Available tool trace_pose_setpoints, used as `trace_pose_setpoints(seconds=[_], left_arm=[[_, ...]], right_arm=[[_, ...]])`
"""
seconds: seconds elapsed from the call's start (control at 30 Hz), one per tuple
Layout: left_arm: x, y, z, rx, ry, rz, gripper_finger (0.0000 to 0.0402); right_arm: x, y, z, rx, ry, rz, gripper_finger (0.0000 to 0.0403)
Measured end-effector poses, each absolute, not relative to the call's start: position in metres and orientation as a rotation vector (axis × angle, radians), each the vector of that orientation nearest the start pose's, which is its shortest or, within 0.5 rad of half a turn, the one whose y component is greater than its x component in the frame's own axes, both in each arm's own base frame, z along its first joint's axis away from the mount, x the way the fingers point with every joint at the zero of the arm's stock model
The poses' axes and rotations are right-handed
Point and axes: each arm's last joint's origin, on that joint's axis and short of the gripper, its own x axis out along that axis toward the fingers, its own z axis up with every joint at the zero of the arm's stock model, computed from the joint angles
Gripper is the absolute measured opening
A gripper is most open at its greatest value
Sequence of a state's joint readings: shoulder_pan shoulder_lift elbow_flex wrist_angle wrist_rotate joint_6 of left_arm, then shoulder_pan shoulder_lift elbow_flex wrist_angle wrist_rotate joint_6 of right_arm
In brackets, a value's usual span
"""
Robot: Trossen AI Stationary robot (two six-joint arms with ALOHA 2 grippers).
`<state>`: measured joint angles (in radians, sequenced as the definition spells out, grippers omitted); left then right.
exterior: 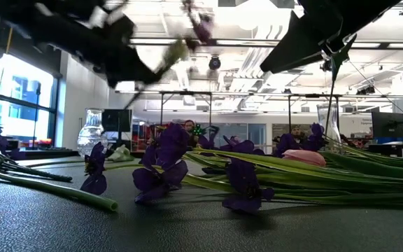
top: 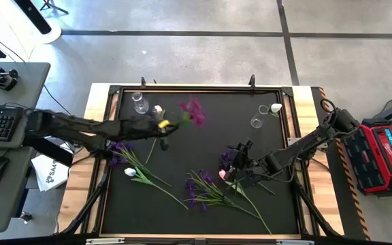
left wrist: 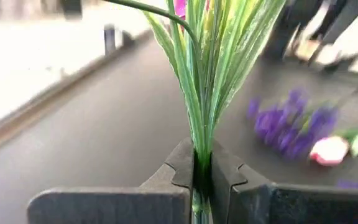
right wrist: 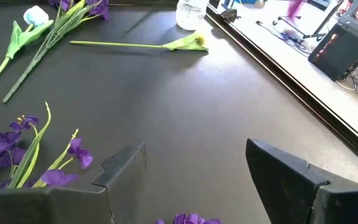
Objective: Sort flowers into vase by color
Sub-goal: Put the pink flowers into the left transparent vase
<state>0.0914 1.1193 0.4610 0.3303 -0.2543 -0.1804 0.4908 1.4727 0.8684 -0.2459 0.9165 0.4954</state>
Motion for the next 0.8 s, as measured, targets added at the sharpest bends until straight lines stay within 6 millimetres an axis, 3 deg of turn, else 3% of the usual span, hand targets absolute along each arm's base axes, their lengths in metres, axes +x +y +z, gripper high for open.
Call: trace_pose_setpoints(seconds=[0.13,0.37,0.53,0.8], left_arm=[[0.196,0.028,0.225,-0.045,0.098,0.432,0.0005],[0.159,0.032,0.254,0.206,-0.017,0.747,0.0012],[0.137,0.040,0.272,0.157,-0.131,0.982,0.0024],[0.117,0.061,0.274,0.165,-0.214,1.034,0.0026]], right_arm=[[0.263,0.115,0.212,-0.082,0.526,-0.540,0.0259],[0.264,0.114,0.212,-0.086,0.527,-0.541,0.0259],[0.264,0.112,0.212,-0.084,0.528,-0.548,0.0259],[0.266,0.109,0.212,-0.088,0.530,-0.557,0.0259]])
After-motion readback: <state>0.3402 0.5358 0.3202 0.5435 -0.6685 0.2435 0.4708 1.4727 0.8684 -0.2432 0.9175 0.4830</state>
